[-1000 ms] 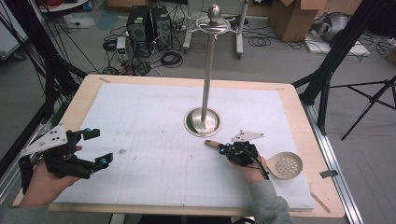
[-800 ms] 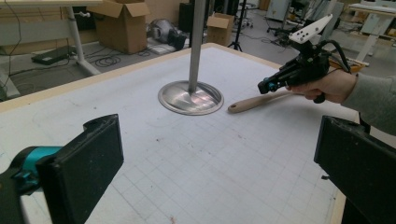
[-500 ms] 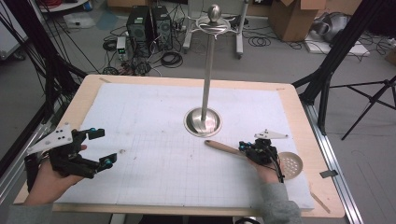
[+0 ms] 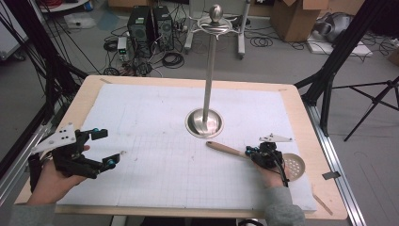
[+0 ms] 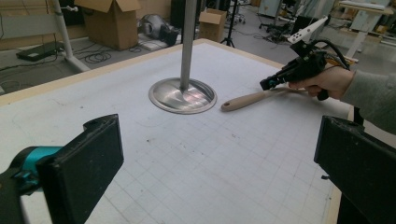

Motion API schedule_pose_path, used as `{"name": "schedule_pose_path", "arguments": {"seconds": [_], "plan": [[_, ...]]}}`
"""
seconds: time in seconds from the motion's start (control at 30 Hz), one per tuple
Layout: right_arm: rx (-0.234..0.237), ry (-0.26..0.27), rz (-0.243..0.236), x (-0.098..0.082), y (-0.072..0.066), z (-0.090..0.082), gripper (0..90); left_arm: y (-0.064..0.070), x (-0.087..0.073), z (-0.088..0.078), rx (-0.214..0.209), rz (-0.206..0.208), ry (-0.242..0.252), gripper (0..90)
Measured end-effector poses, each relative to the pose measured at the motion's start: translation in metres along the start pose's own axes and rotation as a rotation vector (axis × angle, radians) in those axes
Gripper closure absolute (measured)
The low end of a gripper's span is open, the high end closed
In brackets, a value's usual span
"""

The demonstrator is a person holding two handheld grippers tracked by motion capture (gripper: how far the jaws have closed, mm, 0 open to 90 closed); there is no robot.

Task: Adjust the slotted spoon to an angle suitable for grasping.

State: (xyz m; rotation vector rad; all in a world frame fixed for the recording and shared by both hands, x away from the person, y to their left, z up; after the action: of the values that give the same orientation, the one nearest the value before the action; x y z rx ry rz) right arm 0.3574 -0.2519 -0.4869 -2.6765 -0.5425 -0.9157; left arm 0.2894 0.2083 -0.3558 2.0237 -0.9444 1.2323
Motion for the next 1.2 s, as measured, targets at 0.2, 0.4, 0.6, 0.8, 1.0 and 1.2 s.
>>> {"name": "schedule_pose_path", "arguments": {"seconds": [0.2, 0.4, 0.6, 0.8, 1.0, 1.2], "plan": [[0.004, -0.012, 0.009, -0.005, -0.002, -0.001, 90.0, 0.000, 0.000, 0.003, -0.005, 0.001, -0.006, 1.8], [-0.003, -0.019, -0.014, -0.012, -0.011, -0.004, 90.0, 0.000, 0.002, 0.004, -0.007, 0.000, 0.001, 1.8], [-0.018, -0.015, -0.049, -0.016, -0.018, -0.008, 90.0, 0.000, 0.004, 0.008, -0.015, 0.004, 0.001, 1.8], [0.071, 0.049, -0.168, -0.005, -0.047, -0.013, 90.0, 0.001, 0.004, 0.009, -0.017, 0.004, 0.002, 1.8], [0.207, 0.029, -0.324, -0.002, -0.086, -0.005, 90.0, 0.002, 0.005, 0.007, -0.015, 0.008, 0.004, 1.8], [0.193, -0.004, -0.345, 0.000, -0.094, 0.010, 90.0, 0.001, 0.003, 0.006, -0.009, 0.006, -0.003, 1.8]]}}
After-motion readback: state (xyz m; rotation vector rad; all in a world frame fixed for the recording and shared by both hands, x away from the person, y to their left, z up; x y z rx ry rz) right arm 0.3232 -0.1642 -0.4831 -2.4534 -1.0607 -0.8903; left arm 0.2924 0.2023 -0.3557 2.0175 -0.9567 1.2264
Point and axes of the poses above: each handheld gripper's, and its own axes: z roughly forward along the jaws, x roughly out of its top, y roughly to its right, the point moved 7 cm from there along z, roughly forward along the jaws, and after that the axes turned 9 degrees about -y, right-handed, at the moved point
